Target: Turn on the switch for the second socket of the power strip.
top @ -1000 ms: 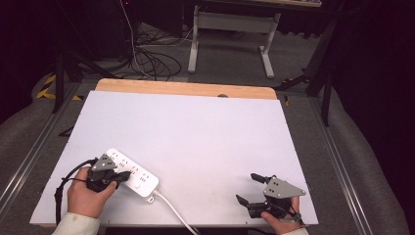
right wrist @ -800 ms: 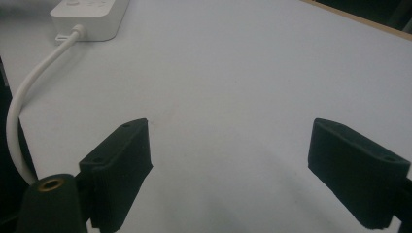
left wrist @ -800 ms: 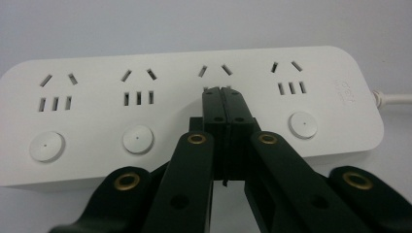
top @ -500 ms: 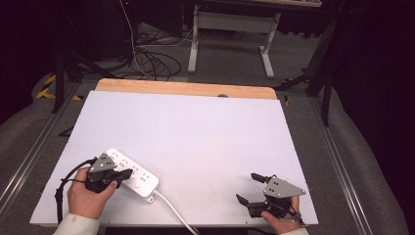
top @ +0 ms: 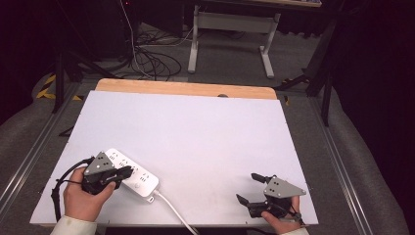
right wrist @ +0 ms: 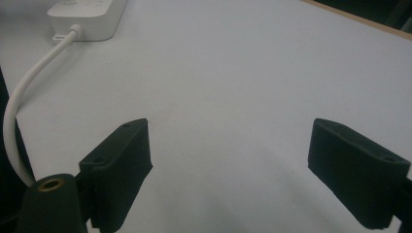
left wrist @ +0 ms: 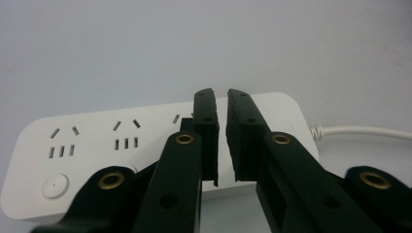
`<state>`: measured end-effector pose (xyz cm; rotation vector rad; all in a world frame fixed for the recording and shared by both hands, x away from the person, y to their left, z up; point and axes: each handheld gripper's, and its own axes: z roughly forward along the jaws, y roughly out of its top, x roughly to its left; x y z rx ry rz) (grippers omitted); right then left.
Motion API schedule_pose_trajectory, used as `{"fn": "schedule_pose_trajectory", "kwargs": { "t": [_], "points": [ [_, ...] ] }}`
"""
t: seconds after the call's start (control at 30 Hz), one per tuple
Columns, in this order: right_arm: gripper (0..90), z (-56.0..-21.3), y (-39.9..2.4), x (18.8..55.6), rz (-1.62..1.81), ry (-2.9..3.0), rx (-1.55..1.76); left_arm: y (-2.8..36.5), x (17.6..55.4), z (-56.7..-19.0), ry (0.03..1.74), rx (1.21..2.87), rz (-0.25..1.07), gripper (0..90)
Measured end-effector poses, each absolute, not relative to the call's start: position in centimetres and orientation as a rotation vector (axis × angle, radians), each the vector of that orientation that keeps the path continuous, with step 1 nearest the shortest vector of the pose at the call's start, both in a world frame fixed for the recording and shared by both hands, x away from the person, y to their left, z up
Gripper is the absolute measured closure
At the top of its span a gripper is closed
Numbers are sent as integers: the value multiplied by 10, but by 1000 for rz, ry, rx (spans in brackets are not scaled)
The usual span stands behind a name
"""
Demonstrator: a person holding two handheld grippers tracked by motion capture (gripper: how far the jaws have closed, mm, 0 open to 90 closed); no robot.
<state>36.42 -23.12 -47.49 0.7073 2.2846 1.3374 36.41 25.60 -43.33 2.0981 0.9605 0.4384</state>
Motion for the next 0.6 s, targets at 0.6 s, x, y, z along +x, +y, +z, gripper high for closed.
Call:
{"fn": "schedule_pose_trajectory", "kwargs": {
  "t": [0.6],
  "points": [
    [162, -475, -231, 364, 1338, 2286, 712, 257, 358, -419, 947, 2035, 476, 593]
  ]
}}
